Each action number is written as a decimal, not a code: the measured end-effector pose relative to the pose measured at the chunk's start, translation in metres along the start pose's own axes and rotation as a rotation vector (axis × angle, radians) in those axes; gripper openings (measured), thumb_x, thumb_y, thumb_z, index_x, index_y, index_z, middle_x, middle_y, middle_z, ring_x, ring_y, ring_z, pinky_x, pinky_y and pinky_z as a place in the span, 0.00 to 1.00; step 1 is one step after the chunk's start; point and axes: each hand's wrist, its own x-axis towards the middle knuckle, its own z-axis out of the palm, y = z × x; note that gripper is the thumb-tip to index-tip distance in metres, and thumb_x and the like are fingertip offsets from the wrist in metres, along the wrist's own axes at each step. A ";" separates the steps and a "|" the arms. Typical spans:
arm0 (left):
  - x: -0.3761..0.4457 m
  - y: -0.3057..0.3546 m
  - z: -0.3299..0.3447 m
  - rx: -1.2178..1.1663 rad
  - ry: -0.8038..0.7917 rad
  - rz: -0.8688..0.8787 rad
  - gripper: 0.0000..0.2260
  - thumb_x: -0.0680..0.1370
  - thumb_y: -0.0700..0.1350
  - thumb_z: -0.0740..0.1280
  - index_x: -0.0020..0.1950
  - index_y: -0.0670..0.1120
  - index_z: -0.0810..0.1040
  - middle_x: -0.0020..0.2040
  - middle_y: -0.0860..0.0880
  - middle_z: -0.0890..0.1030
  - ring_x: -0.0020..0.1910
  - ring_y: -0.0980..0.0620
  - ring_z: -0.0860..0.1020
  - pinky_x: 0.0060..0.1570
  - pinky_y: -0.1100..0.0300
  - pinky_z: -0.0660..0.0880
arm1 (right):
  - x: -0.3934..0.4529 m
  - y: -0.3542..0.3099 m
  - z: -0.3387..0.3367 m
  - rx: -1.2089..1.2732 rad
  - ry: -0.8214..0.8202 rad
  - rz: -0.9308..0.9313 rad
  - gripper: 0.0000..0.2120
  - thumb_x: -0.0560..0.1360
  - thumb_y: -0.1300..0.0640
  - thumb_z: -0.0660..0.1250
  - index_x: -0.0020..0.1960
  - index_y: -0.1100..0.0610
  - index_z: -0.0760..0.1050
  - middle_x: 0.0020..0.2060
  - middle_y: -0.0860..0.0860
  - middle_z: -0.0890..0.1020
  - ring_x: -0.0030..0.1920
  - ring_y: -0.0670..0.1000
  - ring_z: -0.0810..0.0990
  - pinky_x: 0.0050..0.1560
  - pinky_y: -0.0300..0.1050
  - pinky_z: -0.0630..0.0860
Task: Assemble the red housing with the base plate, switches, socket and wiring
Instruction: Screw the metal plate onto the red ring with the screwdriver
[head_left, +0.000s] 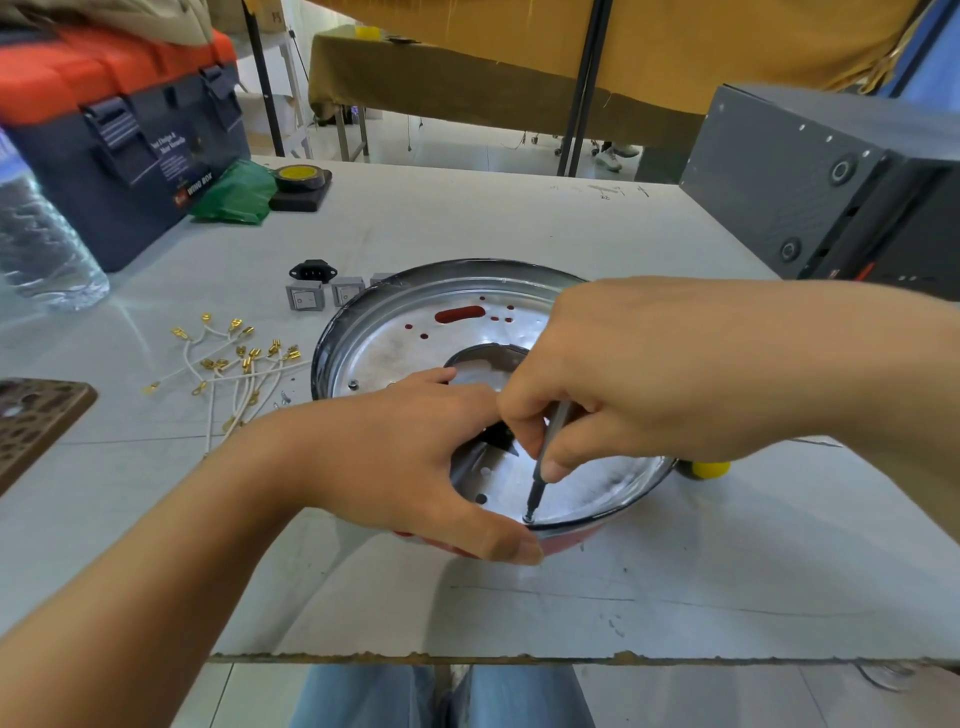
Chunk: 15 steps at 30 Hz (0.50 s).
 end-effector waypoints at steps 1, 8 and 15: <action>0.000 0.000 0.000 0.003 -0.004 0.003 0.17 0.60 0.72 0.63 0.46 0.71 0.64 0.48 0.63 0.71 0.54 0.64 0.67 0.49 0.69 0.64 | 0.002 0.002 0.001 -0.031 0.008 -0.005 0.06 0.68 0.45 0.70 0.44 0.43 0.79 0.36 0.41 0.81 0.42 0.34 0.73 0.48 0.32 0.69; -0.001 -0.001 -0.002 -0.011 -0.010 0.023 0.14 0.62 0.70 0.64 0.44 0.74 0.64 0.47 0.75 0.68 0.52 0.73 0.65 0.46 0.72 0.65 | 0.009 0.007 0.002 -0.128 0.037 -0.046 0.07 0.67 0.41 0.68 0.43 0.42 0.77 0.33 0.41 0.79 0.44 0.31 0.71 0.26 0.31 0.66; -0.001 0.000 -0.001 0.019 -0.016 -0.013 0.16 0.61 0.72 0.61 0.46 0.74 0.62 0.50 0.69 0.68 0.56 0.68 0.65 0.53 0.78 0.59 | 0.007 0.002 0.004 -0.086 0.046 0.002 0.06 0.67 0.43 0.68 0.42 0.43 0.78 0.33 0.42 0.80 0.42 0.32 0.72 0.41 0.29 0.69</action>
